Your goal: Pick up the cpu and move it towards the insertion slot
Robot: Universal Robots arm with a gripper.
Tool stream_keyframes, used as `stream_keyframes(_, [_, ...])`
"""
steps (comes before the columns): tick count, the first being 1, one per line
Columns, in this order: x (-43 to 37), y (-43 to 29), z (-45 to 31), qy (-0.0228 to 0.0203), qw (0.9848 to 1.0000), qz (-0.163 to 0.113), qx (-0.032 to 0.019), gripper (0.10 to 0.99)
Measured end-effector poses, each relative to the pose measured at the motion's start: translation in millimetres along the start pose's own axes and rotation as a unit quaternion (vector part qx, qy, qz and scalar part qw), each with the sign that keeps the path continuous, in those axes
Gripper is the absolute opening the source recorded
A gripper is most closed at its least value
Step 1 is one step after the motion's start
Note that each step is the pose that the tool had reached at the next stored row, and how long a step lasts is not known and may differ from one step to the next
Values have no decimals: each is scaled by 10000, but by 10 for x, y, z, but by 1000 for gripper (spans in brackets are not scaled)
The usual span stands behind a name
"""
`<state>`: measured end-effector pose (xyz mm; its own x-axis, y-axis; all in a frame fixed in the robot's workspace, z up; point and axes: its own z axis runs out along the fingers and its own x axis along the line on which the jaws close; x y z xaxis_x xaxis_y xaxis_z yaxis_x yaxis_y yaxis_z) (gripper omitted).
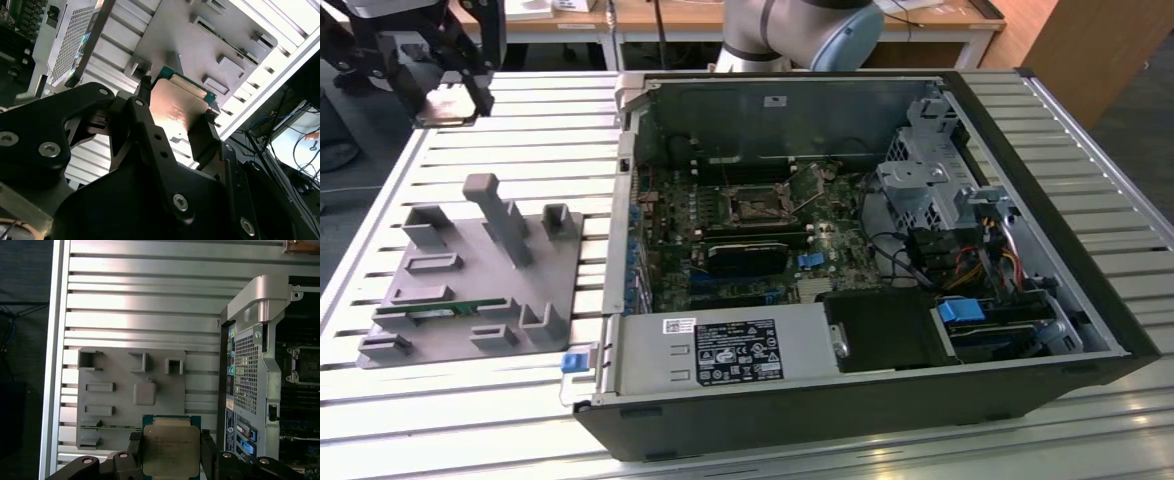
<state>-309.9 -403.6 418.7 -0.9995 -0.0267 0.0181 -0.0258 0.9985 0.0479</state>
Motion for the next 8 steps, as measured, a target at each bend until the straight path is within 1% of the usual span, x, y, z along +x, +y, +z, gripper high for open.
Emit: stream_keyframes(8, [-146, -4, -2, 0, 10000, 0, 0, 545])
